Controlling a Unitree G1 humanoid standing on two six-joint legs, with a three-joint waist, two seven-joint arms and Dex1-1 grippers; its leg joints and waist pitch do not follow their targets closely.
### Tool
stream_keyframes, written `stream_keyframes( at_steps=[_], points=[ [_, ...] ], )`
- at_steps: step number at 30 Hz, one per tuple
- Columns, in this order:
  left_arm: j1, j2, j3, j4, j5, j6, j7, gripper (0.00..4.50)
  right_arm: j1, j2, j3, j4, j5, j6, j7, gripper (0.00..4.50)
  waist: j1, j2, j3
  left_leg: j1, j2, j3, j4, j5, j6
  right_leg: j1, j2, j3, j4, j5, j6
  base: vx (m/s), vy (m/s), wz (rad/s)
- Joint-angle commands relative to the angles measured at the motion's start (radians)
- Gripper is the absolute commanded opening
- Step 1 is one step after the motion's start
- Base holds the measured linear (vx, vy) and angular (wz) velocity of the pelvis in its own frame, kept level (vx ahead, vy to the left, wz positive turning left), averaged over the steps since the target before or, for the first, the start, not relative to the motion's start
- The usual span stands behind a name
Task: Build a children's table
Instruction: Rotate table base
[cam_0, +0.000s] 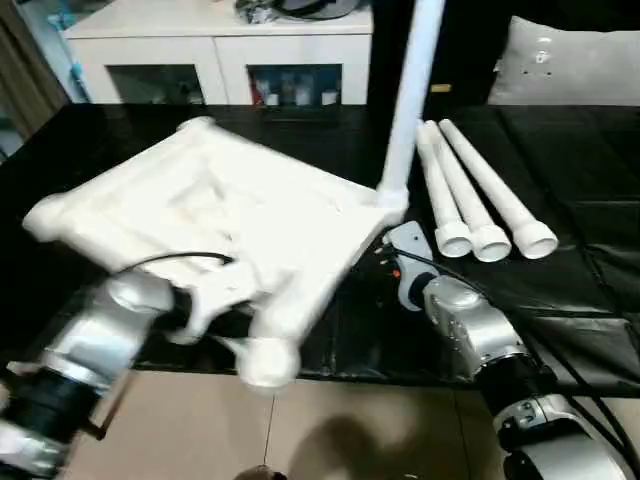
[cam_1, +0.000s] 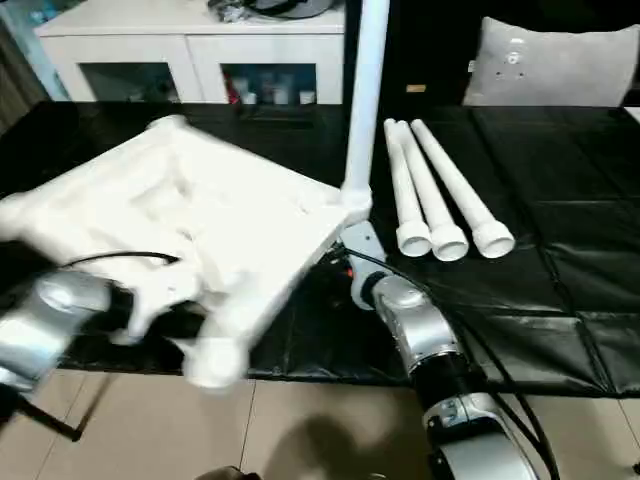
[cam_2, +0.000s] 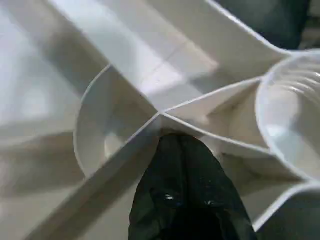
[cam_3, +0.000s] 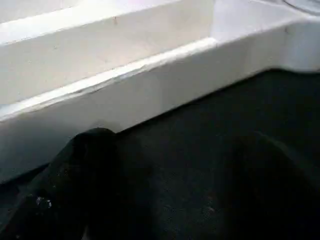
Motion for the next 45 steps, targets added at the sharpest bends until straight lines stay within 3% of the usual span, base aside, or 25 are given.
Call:
stream_keyframes(
  at_steps=[1, 2, 3, 5, 6, 14, 16, 19, 23, 27, 29, 30, 32, 33, 35, 36, 38, 39, 42, 44, 45],
  points=[
    [-0.050, -0.051, -0.021, -0.020, -0.050, -0.047, -0.009, 0.12, -0.030, 0.028, 0.026, 0.019, 0.003, -0.026, 0.007, 4.50, 0.004, -0.006, -0.067, 0.022, 0.051, -0.024, -0.072, -0.235, -0.007, 0.046, -0.083, 0.052, -0.070, -0.237, -0.207, 0.000, 0.000, 0.00],
    [-0.054, -0.058, -0.021, -0.012, -0.049, -0.054, -0.005, 0.12, -0.031, 0.029, 0.026, 0.022, 0.002, -0.028, 0.006, 4.50, 0.001, -0.003, -0.066, 0.022, 0.050, -0.024, -0.072, -0.242, -0.007, 0.045, -0.082, 0.050, -0.073, -0.240, -0.209, 0.000, 0.000, 0.00],
    [-0.057, -0.062, -0.020, -0.007, -0.049, -0.058, -0.001, 0.12, -0.031, 0.029, 0.026, 0.023, 0.001, -0.029, 0.006, 4.50, -0.002, -0.006, -0.066, 0.023, 0.049, -0.024, -0.072, -0.247, -0.005, 0.046, -0.080, 0.050, -0.073, -0.240, -0.209, 0.000, 0.000, 0.00],
    [-0.084, -0.098, -0.018, 0.054, -0.021, -0.092, 0.039, 0.12, -0.031, 0.031, 0.022, 0.026, -0.007, -0.038, 0.008, 4.50, -0.003, 0.007, -0.067, 0.022, 0.048, -0.025, -0.070, -0.250, -0.007, 0.046, -0.080, 0.049, -0.072, -0.227, -0.211, 0.000, 0.000, 0.00],
    [-0.098, -0.121, -0.014, 0.088, -0.014, -0.109, 0.061, 0.12, -0.030, 0.030, 0.016, 0.027, -0.008, -0.045, 0.008, 4.50, -0.005, 0.001, -0.068, 0.021, 0.047, -0.024, -0.070, -0.249, -0.005, 0.049, -0.079, 0.048, -0.074, -0.218, -0.210, 0.000, 0.000, 0.00],
    [-0.209, -0.238, 0.039, 0.334, 0.049, -0.201, 0.311, 0.12, -0.014, 0.005, -0.014, -0.051, -0.007, -0.037, -0.012, 4.50, -0.002, -0.003, -0.072, 0.019, 0.048, -0.024, -0.066, -0.223, 0.012, 0.054, -0.079, 0.046, -0.072, -0.170, -0.216, 0.000, 0.000, 0.00],
    [-0.221, -0.244, 0.038, 0.365, 0.061, -0.229, 0.337, 0.12, -0.010, 0.003, -0.026, -0.072, -0.002, -0.040, -0.019, 4.50, -0.001, -0.009, -0.073, 0.018, 0.048, -0.024, -0.065, -0.215, 0.018, 0.056, -0.081, 0.046, -0.072, -0.170, -0.213, 0.000, 0.000, 0.00],
    [-0.226, -0.263, 0.073, 0.380, 0.041, -0.256, 0.368, 0.12, 0.017, -0.003, -0.047, -0.180, 0.028, -0.071, -0.002, 4.50, 0.001, -0.006, -0.075, 0.017, 0.049, -0.024, -0.063, -0.196, 0.027, 0.055, -0.081, 0.046, -0.070, -0.160, -0.214, 0.000, 0.000, 0.00],
    [-0.187, -0.289, 0.144, 0.325, -0.031, -0.283, 0.385, 0.12, 0.073, 0.004, -0.097, -0.360, 0.119, -0.069, 0.033, 4.50, 0.008, -0.011, -0.074, 0.019, 0.054, -0.024, -0.065, -0.195, 0.050, 0.052, -0.082, 0.046, -0.069, -0.151, -0.210, 0.000, 0.000, 0.00],
    [-0.141, -0.300, 0.197, 0.268, -0.072, -0.285, 0.425, 0.36, 0.120, 0.013, -0.141, -0.473, 0.164, -0.042, 0.001, 4.50, 0.011, -0.006, -0.069, 0.022, 0.058, -0.025, -0.071, -0.240, 0.029, 0.046, -0.082, 0.048, -0.076, -0.225, -0.194, 0.000, 0.000, 0.00],
    [-0.053, -0.333, 0.273, 0.150, -0.134, -0.260, 0.493, 0.60, 0.195, 0.021, -0.168, -0.624, 0.186, 0.012, -0.043, 4.50, 0.011, -0.004, -0.068, 0.021, 0.060, -0.026, -0.074, -0.247, 0.021, 0.046, -0.079, 0.049, -0.076, -0.228, -0.183, 0.000, 0.000, 0.00],
    [-0.053, -0.333, 0.273, 0.150, -0.134, -0.260, 0.493, 0.66, 0.195, 0.021, -0.168, -0.624, 0.186, 0.012, -0.043, 4.50, 0.012, -0.005, -0.068, 0.021, 0.061, -0.026, -0.075, -0.250, 0.021, 0.046, -0.080, 0.048, -0.076, -0.224, -0.183, 0.000, 0.000, 0.00],
    [0.019, -0.387, 0.343, 0.034, -0.160, -0.223, 0.595, 0.72, 0.267, 0.039, -0.180, -0.744, 0.187, 0.078, -0.094, 4.50, 0.012, -0.005, -0.068, 0.021, 0.057, -0.024, -0.074, -0.253, 0.020, 0.042, -0.076, 0.049, -0.081, -0.237, -0.171, 0.000, 0.000, 0.00],
    [0.045, -0.402, 0.361, -0.009, -0.161, -0.208, 0.630, 0.96, 0.294, 0.051, -0.186, -0.785, 0.204, 0.103, -0.107, 4.50, 0.010, -0.005, -0.064, 0.020, 0.056, -0.025, -0.077, -0.274, 0.018, 0.040, -0.076, 0.048, -0.083, -0.270, -0.168, 0.000, 0.000, 0.00],
    [0.099, -0.432, 0.394, -0.095, -0.167, -0.163, 0.690, 1.04, 0.343, 0.076, -0.199, -0.857, 0.229, 0.139, -0.138, 4.50, 0.008, -0.002, -0.060, 0.022, 0.056, -0.026, -0.079, -0.309, 0.009, 0.037, -0.077, 0.049, -0.092, -0.351, -0.139, 0.000, 0.000, 0.00],
    [0.129, -0.444, 0.408, -0.134, -0.166, -0.151, 0.716, 1.06, 0.373, 0.084, -0.196, -0.897, 0.242, 0.167, -0.147, 4.50, 0.006, -0.005, -0.057, 0.022, 0.054, -0.027, -0.081, -0.328, 0.005, 0.033, -0.074, 0.047, -0.100, -0.389, -0.121, 0.000, 0.000, 0.00],
    [0.150, -0.450, 0.416, -0.162, -0.170, -0.140, 0.737, 1.16, 0.394, 0.087, -0.193, -0.927, 0.254, 0.190, -0.158, 4.50, 0.004, -0.006, -0.056, 0.021, 0.051, -0.029, -0.082, -0.338, -0.001, 0.034, -0.074, 0.047, -0.102, -0.414, -0.105, 0.000, 0.000, 0.00],
    [0.172, -0.453, 0.420, -0.184, -0.164, -0.139, 0.754, 1.28, 0.414, 0.091, -0.189, -0.952, 0.254, 0.204, -0.172, 4.50, -0.002, -0.007, -0.053, 0.024, 0.048, -0.031, -0.082, -0.365, -0.010, 0.028, -0.072, 0.046, -0.109, -0.476, -0.074, 0.000, 0.000, 0.00],
    [0.211, -0.447, 0.412, -0.217, -0.131, -0.168, 0.782, 1.51, 0.439, 0.095, -0.175, -0.988, 0.204, 0.214, -0.213, 4.50, -0.008, -0.005, -0.051, 0.021, 0.047, -0.035, -0.086, -0.379, -0.023, 0.024, -0.070, 0.047, -0.116, -0.514, -0.033, 0.000, 0.000, 0.00],
    [0.227, -0.450, 0.409, -0.239, -0.107, -0.139, 0.817, 1.60, 0.454, 0.099, -0.174, -1.016, 0.251, 0.216, -0.180, 4.50, -0.009, -0.011, -0.051, 0.026, 0.045, -0.034, -0.083, -0.398, -0.023, 0.019, -0.071, 0.046, -0.121, -0.542, -0.019, 0.000, 0.000, 0.00],
    [0.228, -0.450, 0.406, -0.245, -0.098, -0.129, 0.827, 1.84, 0.463, 0.114, -0.189, -1.031, 0.303, 0.230, -0.170, 4.50, -0.007, -0.006, -0.049, 0.024, 0.045, -0.036, -0.084, -0.397, -0.021, 0.018, -0.071, 0.046, -0.122, -0.550, -0.010, 0.000, 0.000, 0.00]
  ],
)
